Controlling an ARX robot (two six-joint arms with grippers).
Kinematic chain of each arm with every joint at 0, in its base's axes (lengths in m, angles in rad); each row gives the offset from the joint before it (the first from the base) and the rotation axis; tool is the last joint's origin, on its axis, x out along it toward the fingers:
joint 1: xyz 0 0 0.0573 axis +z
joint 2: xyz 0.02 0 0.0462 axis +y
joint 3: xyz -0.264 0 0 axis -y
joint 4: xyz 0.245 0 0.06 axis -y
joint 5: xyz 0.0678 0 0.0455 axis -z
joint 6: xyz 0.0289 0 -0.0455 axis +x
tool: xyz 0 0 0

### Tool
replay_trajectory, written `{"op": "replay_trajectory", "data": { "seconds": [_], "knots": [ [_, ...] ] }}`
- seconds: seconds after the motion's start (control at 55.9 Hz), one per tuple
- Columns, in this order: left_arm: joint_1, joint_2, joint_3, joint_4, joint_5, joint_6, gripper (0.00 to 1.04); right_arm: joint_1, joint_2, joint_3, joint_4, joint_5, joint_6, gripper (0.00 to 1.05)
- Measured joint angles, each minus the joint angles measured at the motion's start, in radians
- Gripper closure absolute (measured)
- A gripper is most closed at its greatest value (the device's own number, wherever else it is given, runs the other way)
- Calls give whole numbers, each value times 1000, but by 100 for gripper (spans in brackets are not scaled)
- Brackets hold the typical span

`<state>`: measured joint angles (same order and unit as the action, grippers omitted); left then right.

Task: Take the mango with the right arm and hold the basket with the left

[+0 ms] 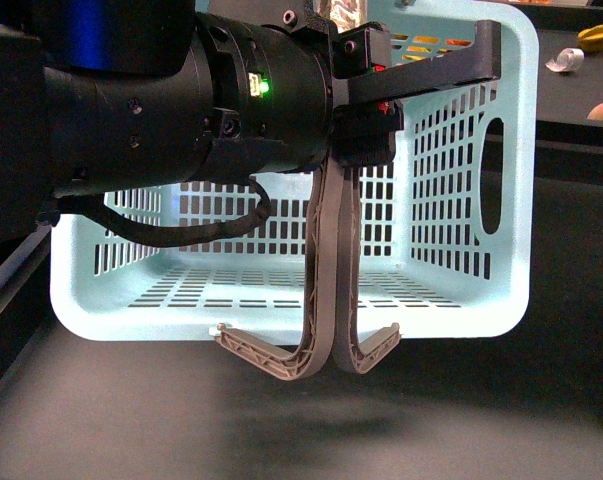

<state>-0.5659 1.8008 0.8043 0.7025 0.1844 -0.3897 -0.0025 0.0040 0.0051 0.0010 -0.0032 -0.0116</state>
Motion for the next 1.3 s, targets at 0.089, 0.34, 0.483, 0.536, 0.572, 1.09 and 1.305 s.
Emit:
{"op": "replay_trajectory", "data": {
  "seconds": [0.089, 0.34, 0.483, 0.536, 0.572, 1.09, 1.305],
  "knots": [
    [0, 0, 0, 0, -2, 0, 99, -42, 121, -1, 187, 8, -53, 8],
    [0, 0, 0, 0, 1, 0, 99, -266, 1116, 109, 861, -200, -100, 8],
    [0, 0, 0, 0, 1, -1, 99, -306, 1543, 199, 1019, -202, -167, 8],
    [0, 0, 0, 0, 0, 0, 99, -320, 1657, 227, 1044, -201, -181, 8],
    [0, 0, 0, 0, 0, 0, 99, -331, 1734, 250, 1043, -202, -188, 8],
    [0, 0, 0, 0, 1, 0, 99, -417, 2425, 592, 981, -134, -274, 8],
    [0, 0, 0, 0, -1, 0, 99, -431, 2548, 702, 927, -86, -272, 8]
  ]
}}
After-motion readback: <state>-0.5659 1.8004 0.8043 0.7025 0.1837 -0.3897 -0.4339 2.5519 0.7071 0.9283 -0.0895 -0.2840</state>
